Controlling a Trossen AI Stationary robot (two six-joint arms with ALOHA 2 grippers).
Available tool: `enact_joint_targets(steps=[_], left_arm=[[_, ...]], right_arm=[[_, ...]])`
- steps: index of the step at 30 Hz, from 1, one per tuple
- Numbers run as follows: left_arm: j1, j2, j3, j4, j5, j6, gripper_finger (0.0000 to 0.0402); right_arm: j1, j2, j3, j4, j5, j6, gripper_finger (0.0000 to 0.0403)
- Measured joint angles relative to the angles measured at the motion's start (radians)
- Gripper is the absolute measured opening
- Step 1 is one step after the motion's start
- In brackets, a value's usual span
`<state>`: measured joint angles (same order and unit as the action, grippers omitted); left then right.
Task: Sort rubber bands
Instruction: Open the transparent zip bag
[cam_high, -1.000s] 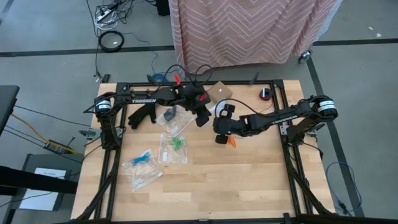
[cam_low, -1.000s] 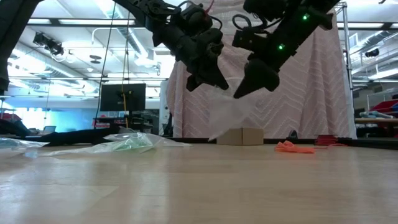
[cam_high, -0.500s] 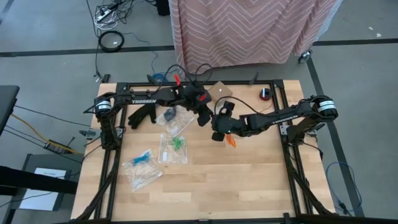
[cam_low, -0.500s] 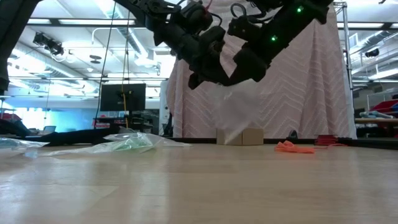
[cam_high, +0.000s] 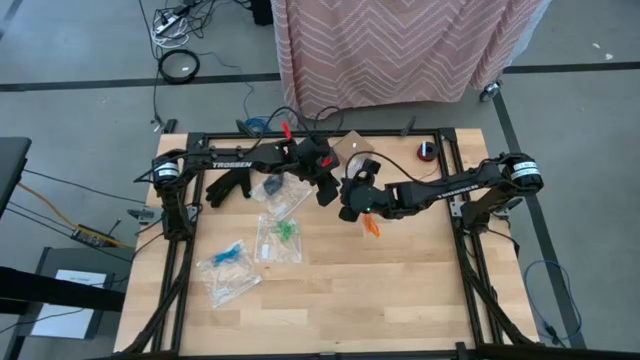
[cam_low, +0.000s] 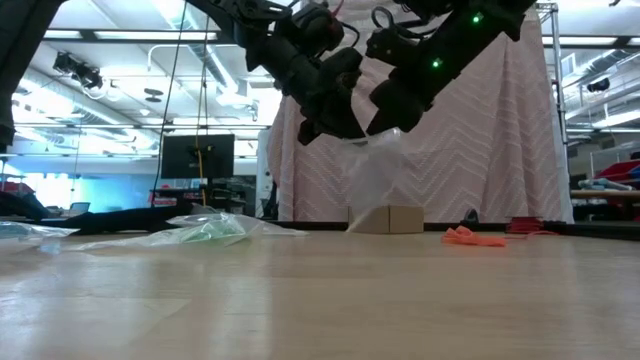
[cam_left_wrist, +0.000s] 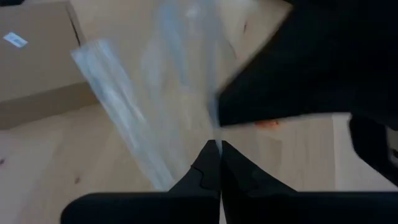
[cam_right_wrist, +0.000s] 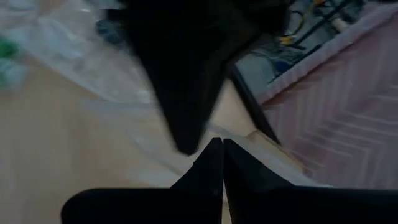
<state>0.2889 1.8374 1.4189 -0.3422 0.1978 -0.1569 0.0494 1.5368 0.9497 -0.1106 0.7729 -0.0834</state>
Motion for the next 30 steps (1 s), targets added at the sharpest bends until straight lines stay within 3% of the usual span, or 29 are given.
enact_joint_targets(steps=[6, 24, 30], left_arm=[[-0.001, 0.000, 0.000, 0.003, -0.021, -0.004, 0.0001], [-0.022, 0.000, -0.002, 0.037, -0.015, 0.004, 0.0000], [-0.026, 0.000, -0.002, 0.057, 0.047, -0.002, 0.0000]], right_arm=[[-0.012, 0.000, 0.000, 0.021, 0.047, -0.010, 0.0000], [-0.065, 0.000, 0.000, -0.073, -0.100, 0.126, 0.0000], [-0.081, 0.000, 0.000, -0.069, -0.144, 0.135, 0.0000]])
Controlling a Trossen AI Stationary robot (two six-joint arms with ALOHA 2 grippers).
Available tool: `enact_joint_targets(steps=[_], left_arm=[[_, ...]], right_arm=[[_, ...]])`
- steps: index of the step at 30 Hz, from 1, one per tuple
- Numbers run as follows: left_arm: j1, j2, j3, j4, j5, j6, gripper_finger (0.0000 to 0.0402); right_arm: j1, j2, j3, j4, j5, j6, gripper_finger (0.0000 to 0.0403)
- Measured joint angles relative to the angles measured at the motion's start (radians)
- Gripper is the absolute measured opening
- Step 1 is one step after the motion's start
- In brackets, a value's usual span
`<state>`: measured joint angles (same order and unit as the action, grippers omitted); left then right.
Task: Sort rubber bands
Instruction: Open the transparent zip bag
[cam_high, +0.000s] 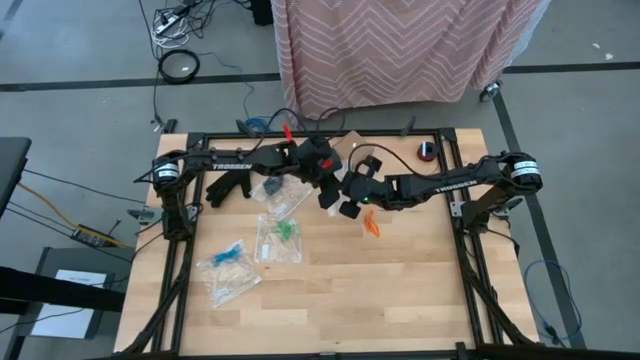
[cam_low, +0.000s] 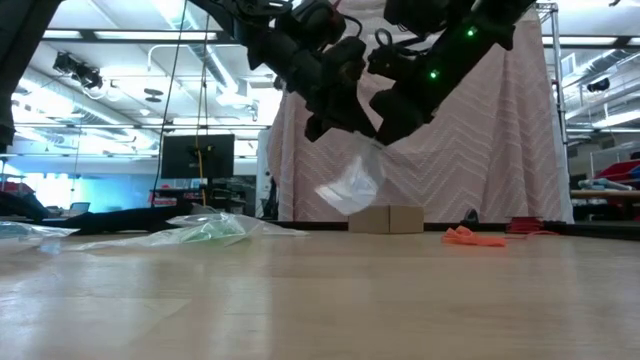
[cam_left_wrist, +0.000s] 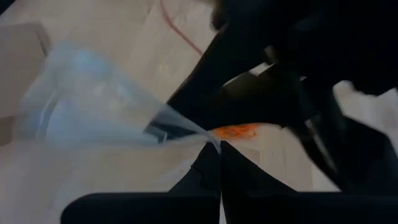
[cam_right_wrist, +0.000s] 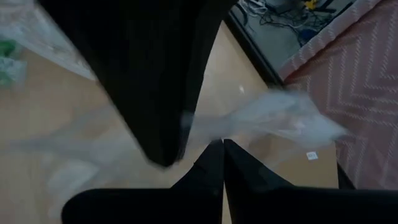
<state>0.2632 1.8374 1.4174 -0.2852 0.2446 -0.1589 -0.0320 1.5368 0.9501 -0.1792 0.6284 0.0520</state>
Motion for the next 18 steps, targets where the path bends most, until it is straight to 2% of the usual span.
enact_joint_targets(steps=[8, 12, 18], left_arm=[[-0.004, 0.000, 0.000, 0.006, 0.062, -0.002, 0.0000], [-0.004, -0.009, -0.002, -0.046, 0.096, -0.006, 0.0000], [-0.002, -0.055, -0.002, -0.163, 0.000, 0.045, 0.0000]], right_arm=[[-0.030, 0.017, 0.000, -0.003, -0.066, -0.021, 0.0000], [-0.050, 0.081, -0.003, -0.012, -0.103, -0.020, 0.0000], [-0.048, 0.169, -0.001, 0.045, -0.118, -0.061, 0.0000]])
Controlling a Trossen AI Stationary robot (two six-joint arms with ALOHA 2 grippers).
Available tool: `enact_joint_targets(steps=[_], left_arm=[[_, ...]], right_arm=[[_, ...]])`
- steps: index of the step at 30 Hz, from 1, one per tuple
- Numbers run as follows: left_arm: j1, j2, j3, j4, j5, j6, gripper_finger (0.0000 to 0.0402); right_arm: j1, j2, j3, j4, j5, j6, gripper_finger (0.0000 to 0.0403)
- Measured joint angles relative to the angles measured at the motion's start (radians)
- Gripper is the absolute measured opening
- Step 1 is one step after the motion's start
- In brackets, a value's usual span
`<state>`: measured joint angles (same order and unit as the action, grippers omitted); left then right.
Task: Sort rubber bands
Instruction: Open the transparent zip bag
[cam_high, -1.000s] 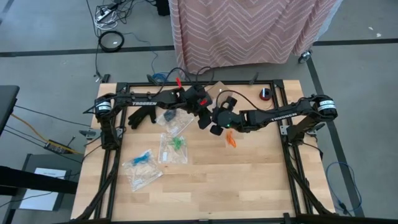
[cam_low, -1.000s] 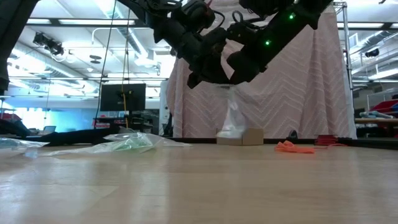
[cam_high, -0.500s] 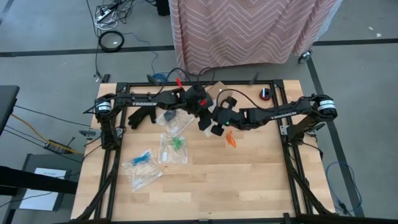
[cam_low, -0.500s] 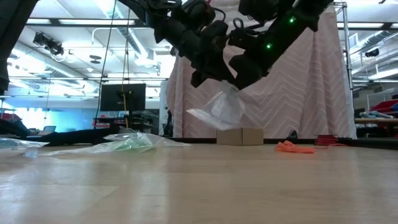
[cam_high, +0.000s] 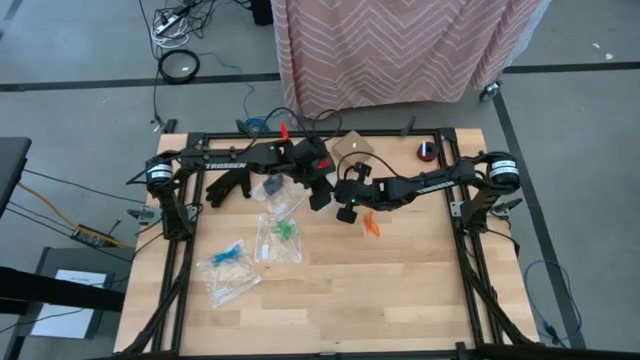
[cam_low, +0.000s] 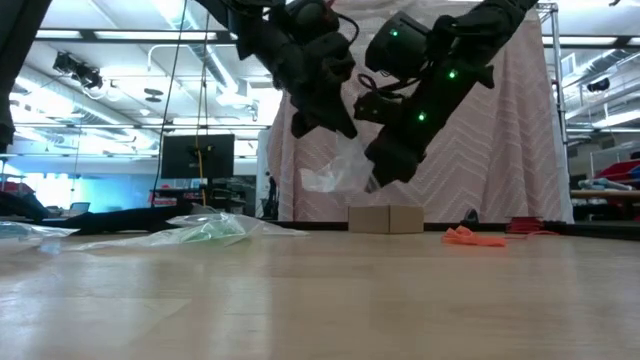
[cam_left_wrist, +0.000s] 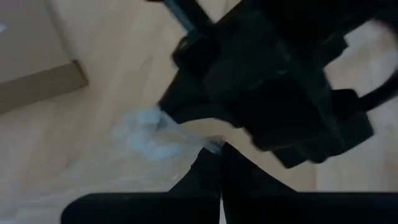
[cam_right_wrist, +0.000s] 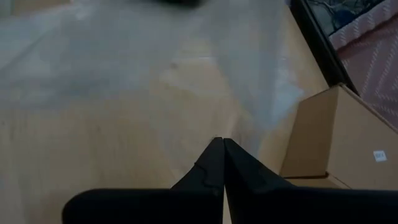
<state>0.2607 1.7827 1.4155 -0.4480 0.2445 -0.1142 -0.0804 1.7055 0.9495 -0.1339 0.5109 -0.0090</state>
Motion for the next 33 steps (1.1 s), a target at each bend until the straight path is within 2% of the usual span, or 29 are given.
enact_joint_targets(steps=[8, 12, 22, 28, 33], left_arm=[[0.001, -0.015, 0.002, -0.125, -0.104, 0.063, 0.0001], [0.001, -0.016, 0.002, -0.173, -0.187, 0.095, 0.0001], [0.005, -0.016, 0.003, -0.222, -0.356, 0.150, 0.0001], [0.007, -0.013, 0.003, -0.212, -0.379, 0.162, 0.0001], [0.007, -0.012, 0.003, -0.162, -0.376, 0.156, 0.0001]], right_arm=[[0.008, -0.004, -0.001, 0.014, 0.008, -0.036, 0.0000], [0.008, -0.004, -0.002, 0.015, 0.008, -0.037, 0.0000], [0.008, -0.004, -0.001, 0.021, 0.010, -0.038, 0.0000], [0.035, -0.010, -0.002, 0.141, 0.016, -0.131, 0.0000], [0.041, -0.019, 0.034, 0.153, 0.015, -0.153, 0.0000]])
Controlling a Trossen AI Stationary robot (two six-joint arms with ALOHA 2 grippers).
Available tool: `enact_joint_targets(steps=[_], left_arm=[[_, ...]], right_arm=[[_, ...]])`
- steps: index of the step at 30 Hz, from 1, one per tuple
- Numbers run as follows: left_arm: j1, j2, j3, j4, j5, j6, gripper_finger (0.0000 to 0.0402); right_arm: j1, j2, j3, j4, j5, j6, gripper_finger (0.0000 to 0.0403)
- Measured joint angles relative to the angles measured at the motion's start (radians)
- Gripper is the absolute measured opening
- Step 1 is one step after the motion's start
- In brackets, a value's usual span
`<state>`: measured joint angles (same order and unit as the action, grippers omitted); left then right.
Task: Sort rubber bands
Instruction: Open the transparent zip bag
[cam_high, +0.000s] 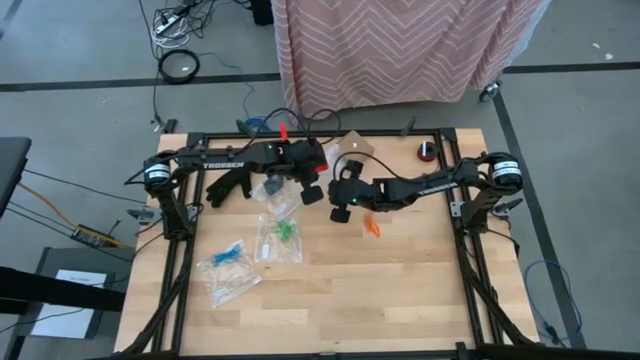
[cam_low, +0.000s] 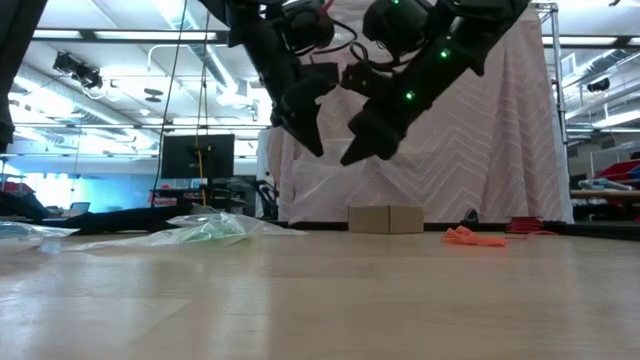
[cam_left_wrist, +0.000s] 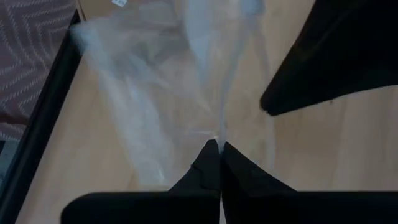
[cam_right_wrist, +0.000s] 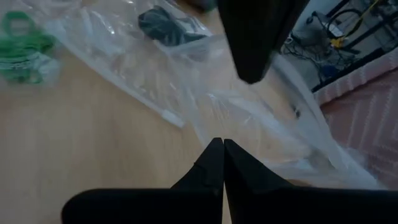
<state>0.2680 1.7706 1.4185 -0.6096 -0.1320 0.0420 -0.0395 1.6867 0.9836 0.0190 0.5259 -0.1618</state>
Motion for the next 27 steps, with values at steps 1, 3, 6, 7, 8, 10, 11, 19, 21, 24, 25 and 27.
enact_joint_targets(steps=[1, 3, 6, 7, 8, 10, 11, 19, 21, 24, 25, 27], left_arm=[[0.000, 0.000, 0.000, 0.004, 0.002, -0.003, 0.0001], [-0.001, 0.001, 0.000, 0.011, 0.006, -0.007, 0.0001], [-0.002, 0.001, 0.000, 0.012, 0.012, -0.008, 0.0001], [-0.002, 0.002, 0.000, 0.015, 0.013, -0.009, 0.0001], [-0.002, 0.002, 0.000, 0.017, 0.013, -0.013, 0.0001], [-0.002, 0.002, 0.000, 0.023, 0.013, -0.014, 0.0001], [-0.002, 0.002, 0.000, 0.024, 0.013, -0.014, 0.0001], [-0.002, 0.002, 0.000, 0.054, 0.089, -0.028, 0.0001], [-0.001, 0.002, 0.000, 0.060, 0.097, -0.041, 0.0001], [-0.001, 0.002, 0.000, 0.062, 0.104, -0.047, 0.0001], [-0.002, 0.003, 0.000, 0.061, 0.104, -0.051, 0.0001], [-0.002, 0.003, -0.001, 0.065, 0.117, -0.058, 0.0001]], right_arm=[[0.000, 0.000, 0.005, -0.002, 0.000, -0.005, 0.0000], [0.000, 0.000, 0.020, -0.001, 0.000, -0.008, 0.0000], [0.005, 0.000, 0.033, 0.006, -0.001, -0.008, 0.0000], [0.006, 0.000, 0.035, 0.004, -0.002, -0.007, 0.0000], [0.007, 0.000, 0.039, 0.003, -0.004, -0.007, 0.0000], [0.013, 0.000, 0.048, 0.015, -0.003, -0.001, 0.0000], [0.016, 0.000, 0.050, 0.020, -0.003, 0.000, 0.0000], [0.022, -0.001, 0.065, 0.041, 0.024, -0.016, 0.0000], [0.016, -0.001, 0.065, 0.047, 0.025, -0.016, 0.0000], [0.016, -0.001, 0.065, 0.044, 0.026, -0.016, 0.0000], [0.013, -0.001, 0.065, 0.041, 0.024, -0.016, 0.0000], [0.004, -0.001, 0.065, 0.031, 0.018, -0.008, 0.0000]])
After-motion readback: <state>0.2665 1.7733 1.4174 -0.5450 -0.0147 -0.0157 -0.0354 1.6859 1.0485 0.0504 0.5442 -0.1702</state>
